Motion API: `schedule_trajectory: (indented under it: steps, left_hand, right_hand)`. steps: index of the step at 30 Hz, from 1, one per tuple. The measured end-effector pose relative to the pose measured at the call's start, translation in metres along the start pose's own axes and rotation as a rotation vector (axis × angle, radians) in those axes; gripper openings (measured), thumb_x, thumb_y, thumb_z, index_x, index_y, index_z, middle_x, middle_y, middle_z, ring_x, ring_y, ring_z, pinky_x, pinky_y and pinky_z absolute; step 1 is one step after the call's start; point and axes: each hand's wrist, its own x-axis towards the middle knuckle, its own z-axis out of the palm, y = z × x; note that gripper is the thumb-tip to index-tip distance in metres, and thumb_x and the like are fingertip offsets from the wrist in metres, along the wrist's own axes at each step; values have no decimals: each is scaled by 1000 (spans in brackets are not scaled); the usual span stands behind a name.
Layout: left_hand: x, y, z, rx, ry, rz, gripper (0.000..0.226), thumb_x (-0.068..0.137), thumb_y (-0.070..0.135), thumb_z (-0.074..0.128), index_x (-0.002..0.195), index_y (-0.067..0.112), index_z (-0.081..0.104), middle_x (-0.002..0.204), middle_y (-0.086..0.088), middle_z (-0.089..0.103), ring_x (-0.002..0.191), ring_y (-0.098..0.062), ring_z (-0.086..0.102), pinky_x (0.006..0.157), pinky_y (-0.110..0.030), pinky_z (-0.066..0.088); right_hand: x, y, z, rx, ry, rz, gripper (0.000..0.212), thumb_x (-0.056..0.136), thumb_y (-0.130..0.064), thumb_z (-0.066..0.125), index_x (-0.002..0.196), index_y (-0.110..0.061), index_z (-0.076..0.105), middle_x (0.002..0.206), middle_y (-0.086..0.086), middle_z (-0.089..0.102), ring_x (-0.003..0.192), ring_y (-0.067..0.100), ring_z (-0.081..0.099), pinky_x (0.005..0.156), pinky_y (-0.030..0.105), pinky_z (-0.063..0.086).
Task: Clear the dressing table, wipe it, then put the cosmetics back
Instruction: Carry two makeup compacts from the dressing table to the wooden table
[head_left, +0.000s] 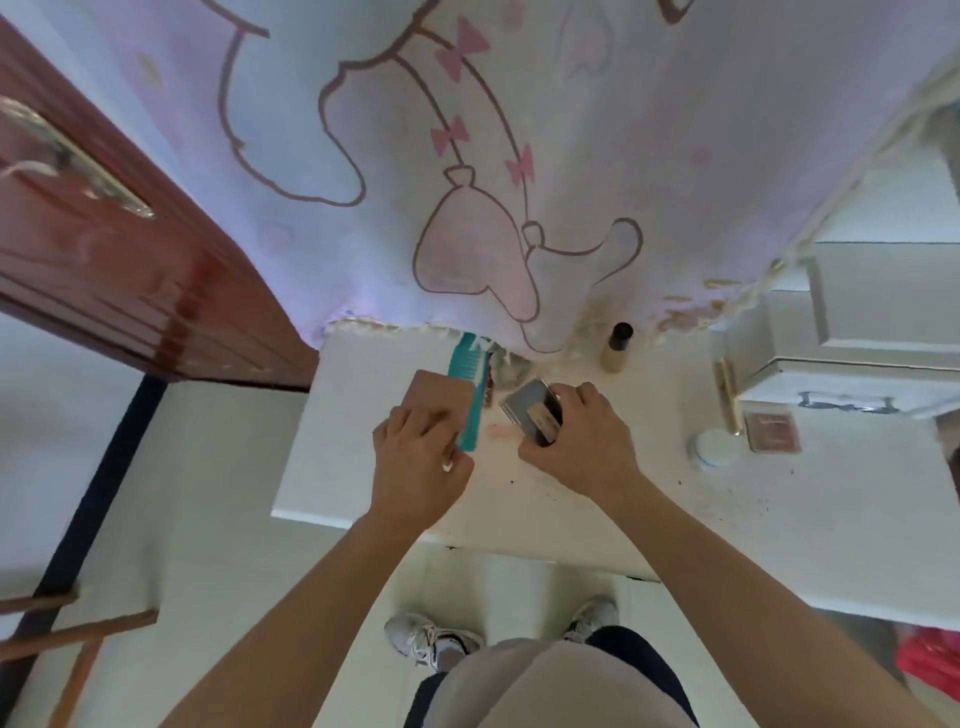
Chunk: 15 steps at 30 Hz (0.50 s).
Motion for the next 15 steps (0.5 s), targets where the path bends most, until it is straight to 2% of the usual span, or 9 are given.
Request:
schedule_trajectory:
  steps: [3,5,7,11,15]
  left_hand:
    - [-25,-21,-38,13,123,-38,22,64,14,69,85,17,73,93,0,68,87,-25,53,73,-35,45]
    - [-43,-40,-66,32,208,-46,24,63,14,70,86,18,72,92,0,67,89,-23,49,74,-36,44]
    - [-62,-65,-97,40,281,-83,21,63,14,69,84,18,71,92,1,66,91,-23,47,76,-36,41]
    - [-115,-128,-165,90,392,-175,18,66,15,67,84,16,71,95,-1,64,92,-22,44,80,-38,41]
    - [-176,-201,-238,153,560,-294,27,66,13,69,93,13,73,101,-4,65,95,-26,46,81,-39,41]
  right_hand:
    - [-11,-40,7,0,-16,-76,71,69,-56,64,130,-25,44,114,-2,48,106,20,50,79,34,50]
    - [-17,-73,11,-22,-30,-156,69,69,-57,64,127,-26,44,116,-3,49,105,19,51,76,34,49]
    - [-22,-113,15,-43,-11,-233,62,70,-56,65,121,-26,47,113,-3,51,99,18,52,71,30,45]
    - [-42,-211,34,-25,30,-382,61,67,-55,65,119,-26,50,103,-5,48,92,19,53,70,32,49]
    - [-67,-321,68,-37,47,-577,58,65,-56,66,115,-31,50,98,-9,48,91,16,54,67,29,43]
